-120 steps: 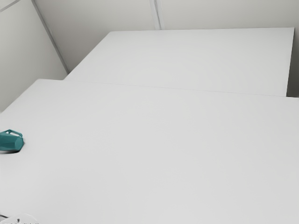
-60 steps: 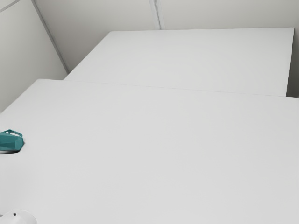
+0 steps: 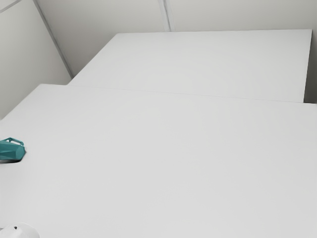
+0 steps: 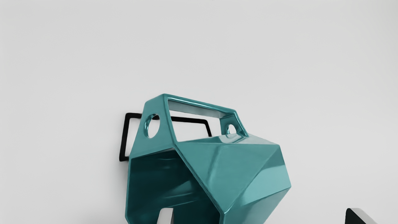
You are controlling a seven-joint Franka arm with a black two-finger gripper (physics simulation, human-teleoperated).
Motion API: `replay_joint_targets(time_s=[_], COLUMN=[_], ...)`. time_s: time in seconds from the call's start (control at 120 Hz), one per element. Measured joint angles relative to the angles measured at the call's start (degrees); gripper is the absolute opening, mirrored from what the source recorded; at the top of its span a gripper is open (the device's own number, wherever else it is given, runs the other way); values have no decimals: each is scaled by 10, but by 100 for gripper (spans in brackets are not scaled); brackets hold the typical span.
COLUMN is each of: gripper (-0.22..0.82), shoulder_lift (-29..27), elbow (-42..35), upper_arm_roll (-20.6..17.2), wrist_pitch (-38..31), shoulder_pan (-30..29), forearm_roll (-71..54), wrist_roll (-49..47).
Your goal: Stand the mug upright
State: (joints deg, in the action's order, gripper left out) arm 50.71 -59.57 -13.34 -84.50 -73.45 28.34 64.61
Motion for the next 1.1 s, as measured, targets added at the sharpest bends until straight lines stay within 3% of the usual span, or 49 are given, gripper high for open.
replay_joint_targets(time_s=[0.583, 0.633, 0.758, 0.842, 0.95, 1.1], gripper=[60, 53, 21, 6, -6, -13], shoulder_lift=[2, 2, 2, 1, -4, -7], elbow=[-44, -45, -45, -45, -45, -50], upper_arm_roll=[1, 1, -1, -3, -9, -13], wrist_pitch=[8, 14, 27, 37, 53, 76], shoulder_pan=[0, 0, 0, -1, -1, -1], forearm_roll=[33, 37, 43, 51, 62, 69], wrist_roll=[15, 16, 18, 19, 20, 22])
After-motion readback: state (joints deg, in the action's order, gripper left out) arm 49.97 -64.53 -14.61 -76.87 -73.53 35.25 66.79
